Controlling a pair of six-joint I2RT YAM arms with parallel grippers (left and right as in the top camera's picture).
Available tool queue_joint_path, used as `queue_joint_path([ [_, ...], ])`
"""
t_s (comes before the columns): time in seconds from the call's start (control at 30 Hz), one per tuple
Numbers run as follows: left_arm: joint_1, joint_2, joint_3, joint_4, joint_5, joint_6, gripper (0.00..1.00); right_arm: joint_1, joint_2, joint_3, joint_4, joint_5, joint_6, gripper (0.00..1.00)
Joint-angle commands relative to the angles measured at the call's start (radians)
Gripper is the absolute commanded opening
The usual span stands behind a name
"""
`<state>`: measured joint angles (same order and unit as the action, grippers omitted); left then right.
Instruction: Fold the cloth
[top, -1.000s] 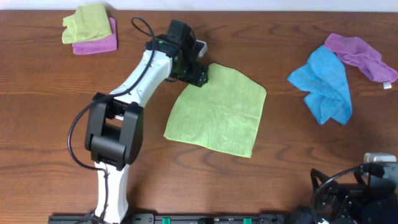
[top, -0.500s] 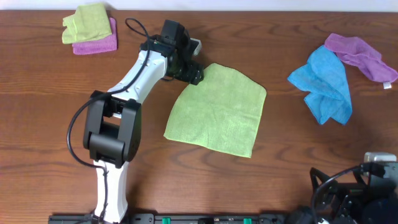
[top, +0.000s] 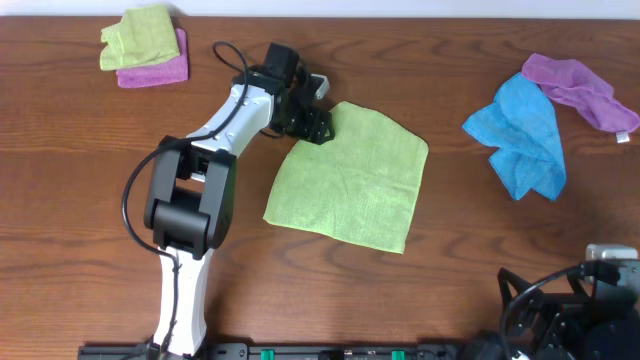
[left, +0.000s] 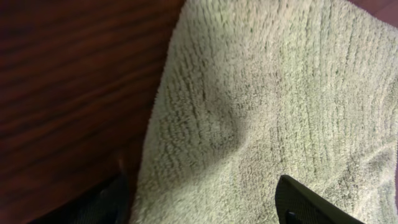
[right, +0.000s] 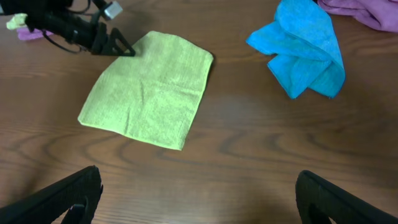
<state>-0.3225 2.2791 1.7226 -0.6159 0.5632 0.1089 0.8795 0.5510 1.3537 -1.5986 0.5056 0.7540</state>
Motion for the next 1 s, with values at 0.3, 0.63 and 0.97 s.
queue_joint_path([
  [0.3,0.001,0.049,-0.013,0.009,0.229,-0.001,0.77,0.010,-0.006,0.012,0.013,0.010,0.008,0.99],
  [0.63,-0.003,0.049,-0.002,0.044,0.441,-0.045,0.66,0.010,-0.006,0.012,0.012,0.011,0.008,0.99],
  [0.97,-0.042,0.049,0.072,0.037,0.509,-0.045,0.64,0.010,-0.006,0.012,0.008,0.011,0.008,0.99],
])
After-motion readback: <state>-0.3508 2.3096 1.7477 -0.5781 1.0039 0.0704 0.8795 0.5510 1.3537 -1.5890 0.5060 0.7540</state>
